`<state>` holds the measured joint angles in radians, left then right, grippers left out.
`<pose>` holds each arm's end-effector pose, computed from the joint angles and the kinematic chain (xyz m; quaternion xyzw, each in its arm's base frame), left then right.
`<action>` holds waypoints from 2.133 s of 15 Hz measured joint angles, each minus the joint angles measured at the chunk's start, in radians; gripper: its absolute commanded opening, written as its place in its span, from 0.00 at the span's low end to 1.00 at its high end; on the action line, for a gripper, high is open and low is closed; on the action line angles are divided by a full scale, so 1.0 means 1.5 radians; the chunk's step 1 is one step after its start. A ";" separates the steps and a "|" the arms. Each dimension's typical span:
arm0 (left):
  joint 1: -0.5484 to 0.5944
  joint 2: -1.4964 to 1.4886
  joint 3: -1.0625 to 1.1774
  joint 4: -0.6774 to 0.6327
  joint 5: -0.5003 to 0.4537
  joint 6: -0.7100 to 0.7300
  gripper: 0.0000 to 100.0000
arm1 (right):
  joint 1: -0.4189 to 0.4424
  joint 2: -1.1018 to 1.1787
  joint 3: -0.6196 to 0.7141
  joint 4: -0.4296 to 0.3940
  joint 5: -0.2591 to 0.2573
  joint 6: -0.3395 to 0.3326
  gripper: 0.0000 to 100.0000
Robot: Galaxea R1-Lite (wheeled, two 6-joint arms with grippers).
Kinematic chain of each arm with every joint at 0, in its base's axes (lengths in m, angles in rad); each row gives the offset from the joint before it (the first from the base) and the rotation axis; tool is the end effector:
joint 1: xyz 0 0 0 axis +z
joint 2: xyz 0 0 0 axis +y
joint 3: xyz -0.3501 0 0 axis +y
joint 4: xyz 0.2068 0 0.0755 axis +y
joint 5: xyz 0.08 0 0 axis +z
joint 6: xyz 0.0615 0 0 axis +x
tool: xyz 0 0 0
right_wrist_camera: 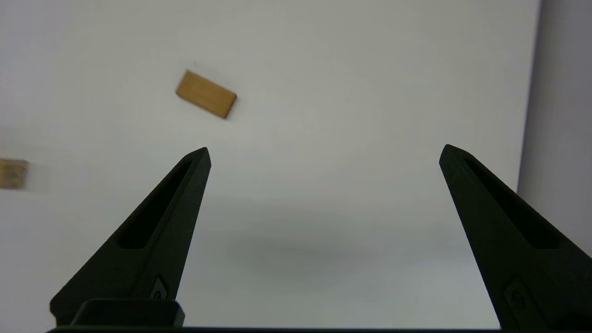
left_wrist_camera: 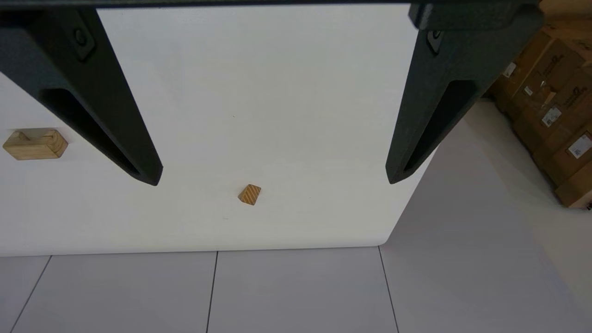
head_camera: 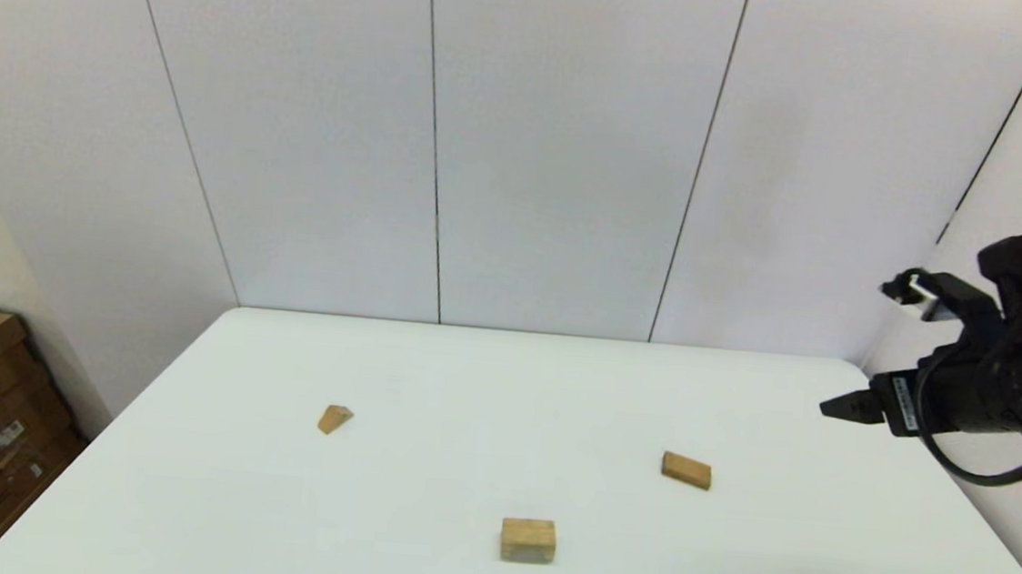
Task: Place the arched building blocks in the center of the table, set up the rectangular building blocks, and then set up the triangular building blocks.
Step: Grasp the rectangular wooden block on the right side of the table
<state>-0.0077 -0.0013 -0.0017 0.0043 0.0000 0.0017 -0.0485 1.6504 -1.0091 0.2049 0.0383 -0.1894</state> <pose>-0.0020 0.0000 0.0755 0.0009 0.0006 -0.0039 1.0000 0.3322 -0.0138 0.1799 -0.0685 0.4088 0.0342 0.9094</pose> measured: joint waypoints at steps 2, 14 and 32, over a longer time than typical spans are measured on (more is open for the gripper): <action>0.000 0.000 0.000 0.000 0.000 0.000 1.00 | 0.002 0.062 -0.032 0.028 0.005 -0.051 1.00; 0.000 0.000 0.000 0.000 0.000 0.000 1.00 | 0.012 0.247 -0.122 0.162 0.130 -0.283 1.00; 0.000 0.000 0.000 0.000 0.000 0.000 1.00 | 0.122 0.448 -0.326 0.253 0.129 -0.513 1.00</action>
<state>-0.0077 -0.0013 -0.0017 0.0043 -0.0004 0.0017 0.1351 2.3221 -1.4985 0.5845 0.2323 -0.9587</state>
